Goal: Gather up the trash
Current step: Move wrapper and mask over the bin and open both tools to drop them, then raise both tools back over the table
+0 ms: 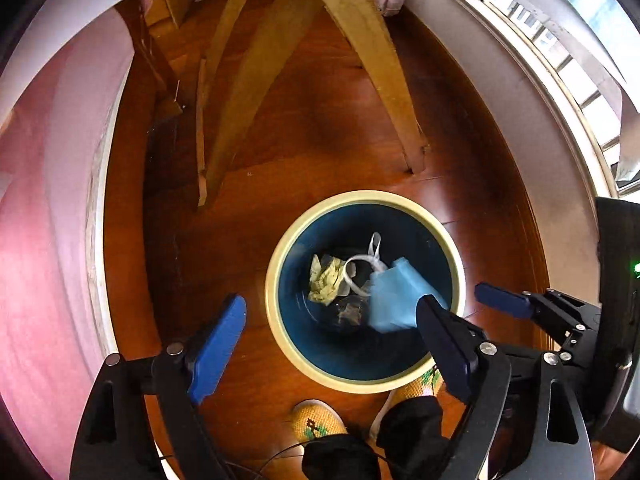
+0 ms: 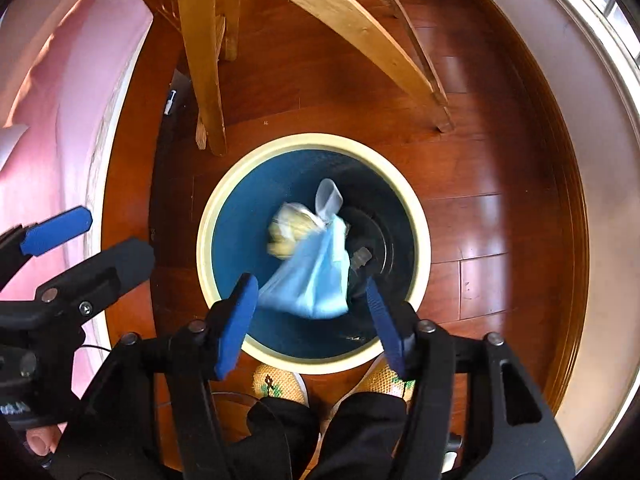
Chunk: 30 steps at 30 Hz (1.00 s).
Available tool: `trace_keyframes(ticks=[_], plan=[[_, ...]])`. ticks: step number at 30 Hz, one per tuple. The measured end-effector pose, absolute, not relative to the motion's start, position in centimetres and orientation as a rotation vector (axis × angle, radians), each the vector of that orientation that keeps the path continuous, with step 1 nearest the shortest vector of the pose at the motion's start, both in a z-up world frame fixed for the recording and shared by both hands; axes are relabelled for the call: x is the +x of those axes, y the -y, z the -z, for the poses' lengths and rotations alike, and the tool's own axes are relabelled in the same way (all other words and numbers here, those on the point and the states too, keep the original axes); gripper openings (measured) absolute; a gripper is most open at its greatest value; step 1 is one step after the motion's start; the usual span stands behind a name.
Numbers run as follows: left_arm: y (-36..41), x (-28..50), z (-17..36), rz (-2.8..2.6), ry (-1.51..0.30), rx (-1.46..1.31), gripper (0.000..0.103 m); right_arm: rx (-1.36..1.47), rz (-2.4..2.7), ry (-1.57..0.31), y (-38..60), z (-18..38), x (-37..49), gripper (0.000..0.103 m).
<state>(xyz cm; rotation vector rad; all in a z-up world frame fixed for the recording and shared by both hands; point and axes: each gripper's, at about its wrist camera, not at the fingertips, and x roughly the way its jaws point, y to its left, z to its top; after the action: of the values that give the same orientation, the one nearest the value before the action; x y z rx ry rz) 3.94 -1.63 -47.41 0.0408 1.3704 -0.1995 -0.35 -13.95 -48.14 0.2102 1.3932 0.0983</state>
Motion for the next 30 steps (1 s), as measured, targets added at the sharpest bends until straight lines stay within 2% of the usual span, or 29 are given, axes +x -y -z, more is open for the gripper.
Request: trace_keyframes(ticks=[6,13,21,30], plan=[[-0.2,3.4,44.8,0.185,-1.327,0.026,0.089,0.204,-0.087,-1.388,14.2,46.7,-0.6,0.06],[-1.3,1.9,38.3,0.175,-1.316,0.02,0.089,0.233,-0.077,-1.375,14.1,40.8,-2.1,0.06],[-3.0,0.1,27.3,0.199,-1.292,-0.011,0.089,0.255,-0.079,-1.336,13.1,29.9,-4.2,0.06],[-4.9,-1.3,12.9,0.205,-1.138,0.001,0.089,0.207,-0.098,-1.209,11.4,15.2,-6.3,0.06]])
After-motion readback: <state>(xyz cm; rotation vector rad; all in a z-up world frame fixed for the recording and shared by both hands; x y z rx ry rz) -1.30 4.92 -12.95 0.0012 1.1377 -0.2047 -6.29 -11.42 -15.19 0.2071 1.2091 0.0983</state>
